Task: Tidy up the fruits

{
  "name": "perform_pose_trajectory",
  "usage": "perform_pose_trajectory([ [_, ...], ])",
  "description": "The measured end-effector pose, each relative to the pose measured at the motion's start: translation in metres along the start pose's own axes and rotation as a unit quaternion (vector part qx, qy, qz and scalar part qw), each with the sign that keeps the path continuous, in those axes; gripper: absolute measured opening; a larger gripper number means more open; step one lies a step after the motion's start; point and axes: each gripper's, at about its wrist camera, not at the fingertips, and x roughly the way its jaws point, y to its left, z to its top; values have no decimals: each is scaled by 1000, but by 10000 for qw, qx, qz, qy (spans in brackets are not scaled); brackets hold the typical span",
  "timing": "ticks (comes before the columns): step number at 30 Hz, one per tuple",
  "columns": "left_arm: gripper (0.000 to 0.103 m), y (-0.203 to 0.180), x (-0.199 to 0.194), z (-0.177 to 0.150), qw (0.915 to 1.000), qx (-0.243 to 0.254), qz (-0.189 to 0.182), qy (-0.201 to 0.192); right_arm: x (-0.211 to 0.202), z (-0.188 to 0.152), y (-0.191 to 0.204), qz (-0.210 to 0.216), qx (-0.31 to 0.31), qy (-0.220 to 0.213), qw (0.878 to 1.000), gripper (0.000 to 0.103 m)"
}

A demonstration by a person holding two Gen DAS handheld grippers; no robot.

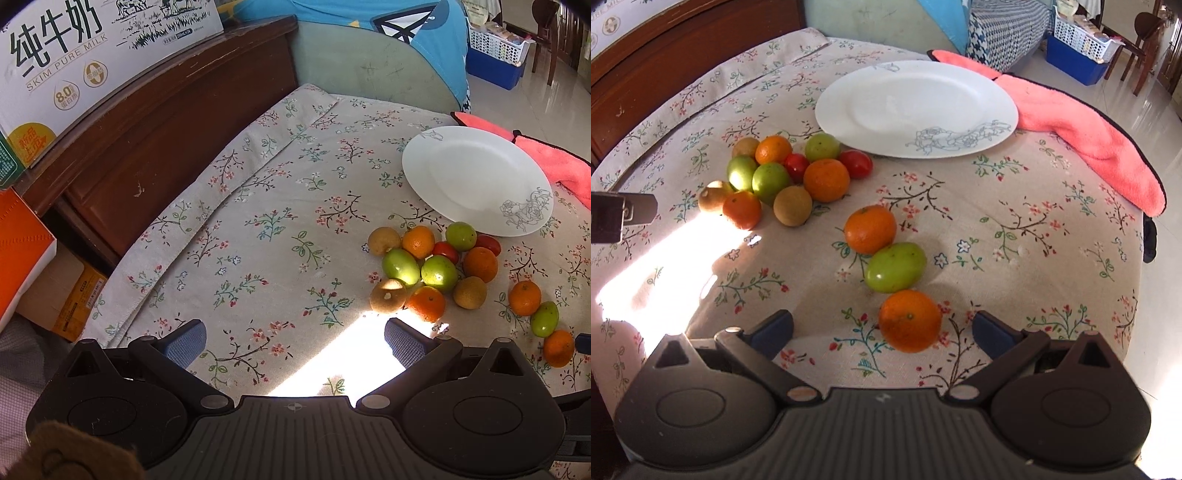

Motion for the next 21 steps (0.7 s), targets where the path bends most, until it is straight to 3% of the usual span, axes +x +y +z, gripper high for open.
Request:
perform_pose_trajectory([
  [4,103,5,-6,3,9998,-163,-102,21,-14,10,7,-72,-205,163,9996,102],
  [12,103,18,-36,11,9990,-381,-169,-170,-77,32,13,-8,-96,-870,9962,102],
  [16,103,23,-44,12,9985,-516,-34,-163,-98,35,19,-169,-262,-1139,9930,102],
  [21,103,12,-48,11,9994,-316,9,-168,-108,43,21,-343,-467,-1421,9882,102],
])
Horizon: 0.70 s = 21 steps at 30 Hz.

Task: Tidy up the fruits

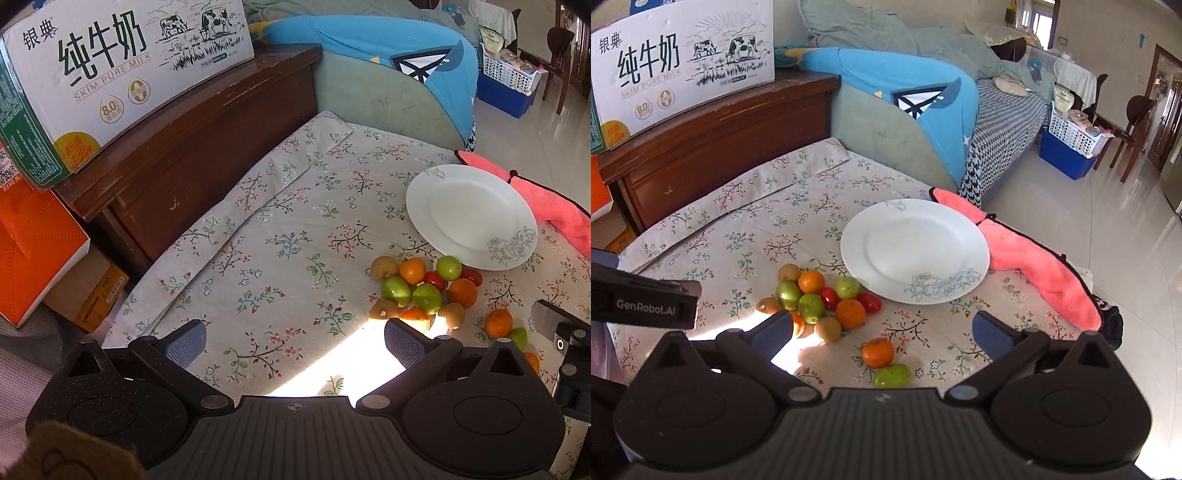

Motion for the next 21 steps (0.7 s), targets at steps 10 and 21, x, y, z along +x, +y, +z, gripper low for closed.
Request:
perform_pose_trajectory([
  [10,103,-9,11,-6,9994,-3,-47,345,15,-8,3,-89,203,502,9985,102],
  [21,103,-11,15,-7,9994,33,59,351,25,-11,-7,-62,800,719,9942,102],
])
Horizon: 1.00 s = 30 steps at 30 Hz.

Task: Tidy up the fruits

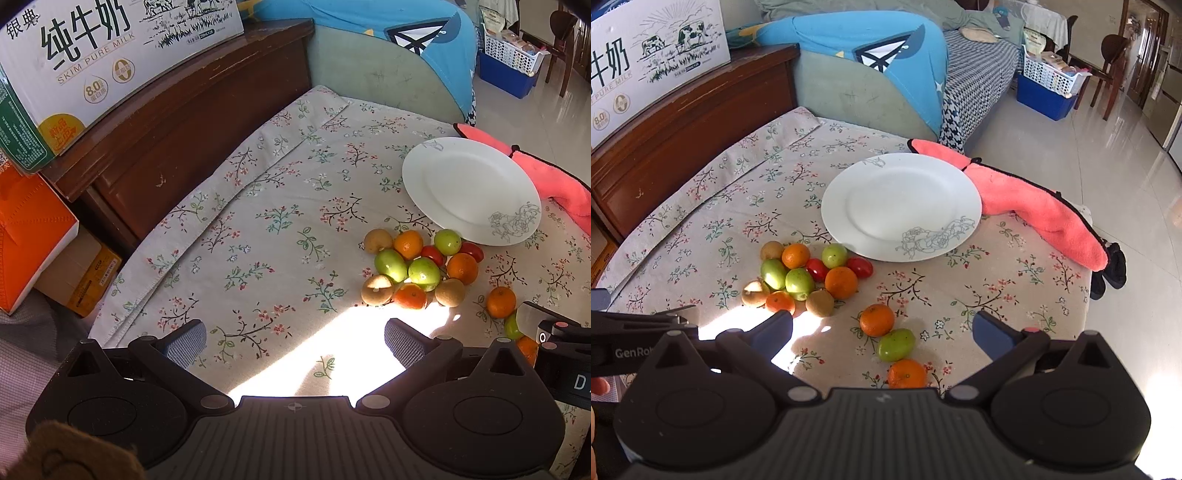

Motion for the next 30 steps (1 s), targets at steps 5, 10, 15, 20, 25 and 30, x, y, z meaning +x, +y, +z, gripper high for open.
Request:
perform_pose_trajectory([
  [5,103,-3,2,-1,10000,50,67,-11,7,-3,-5,174,298,83,9994,102],
  [10,103,-4,2,-2,9999,99,95,0,3,-7,-4,255,414,-146,9987,102],
  [15,103,-4,3,-3,9999,111,109,-3,8,-4,-2,75,345,129,9993,102],
  [20,103,-2,5,-3,9999,95,107,8,13,-5,-5,190,481,379,9979,102],
  [25,103,-1,5,-4,9999,51,84,25,13,-5,-2,103,424,390,9983,102],
  [30,103,-1,4,-3,9999,19,104,-9,14,-5,1,-117,304,376,9988,102],
])
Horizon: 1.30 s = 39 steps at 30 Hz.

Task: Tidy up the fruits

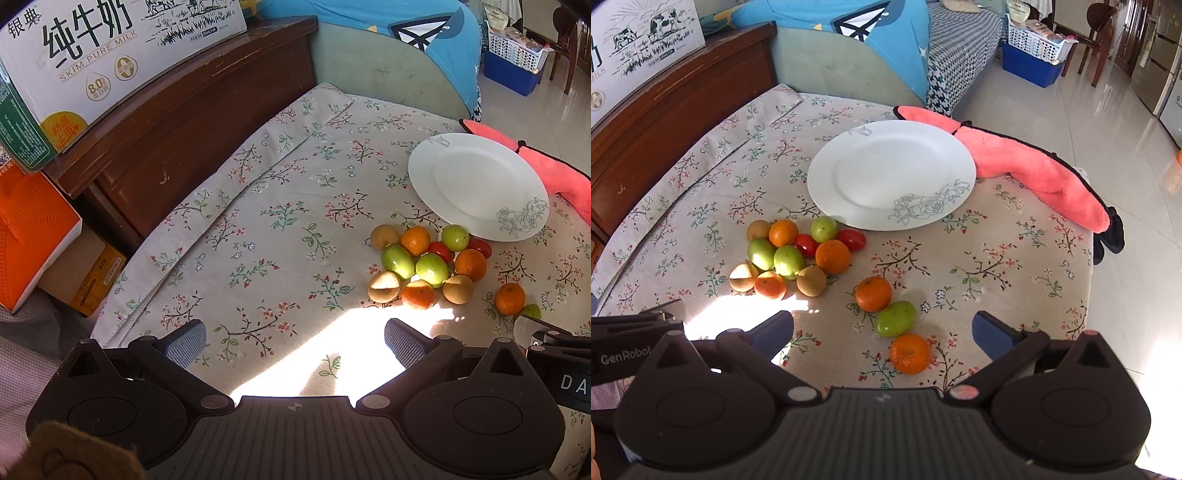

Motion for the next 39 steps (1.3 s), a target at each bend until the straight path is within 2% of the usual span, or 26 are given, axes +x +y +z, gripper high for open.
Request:
perform_pose_trajectory([
  [36,103,-2,2,-1,10000,-42,-55,-19,3,0,2,-4,-33,-13,10000,102],
  [39,102,-1,3,0,9998,-93,-154,-33,2,0,1,-2,-33,-61,10000,102],
])
